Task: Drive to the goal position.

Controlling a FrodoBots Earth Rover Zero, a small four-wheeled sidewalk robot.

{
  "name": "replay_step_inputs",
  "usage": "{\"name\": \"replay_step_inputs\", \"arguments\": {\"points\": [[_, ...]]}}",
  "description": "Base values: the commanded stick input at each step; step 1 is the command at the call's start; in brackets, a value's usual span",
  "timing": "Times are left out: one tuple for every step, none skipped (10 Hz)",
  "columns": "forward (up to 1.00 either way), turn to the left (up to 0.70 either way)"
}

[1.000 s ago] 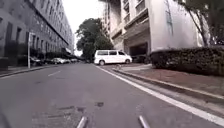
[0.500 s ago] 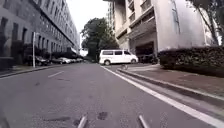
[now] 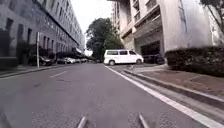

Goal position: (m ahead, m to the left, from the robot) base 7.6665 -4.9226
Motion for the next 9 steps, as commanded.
{"name": "replay_step_inputs", "arguments": {"points": [[0.7, 0.14], [0.7, 0.14], [0.7, 0.14], [0.7, 0.14], [0.7, 0.14], [0.7, 0.14], [0.7, 0.14], [0.7, 0.14], [0.7, 0.14]]}}
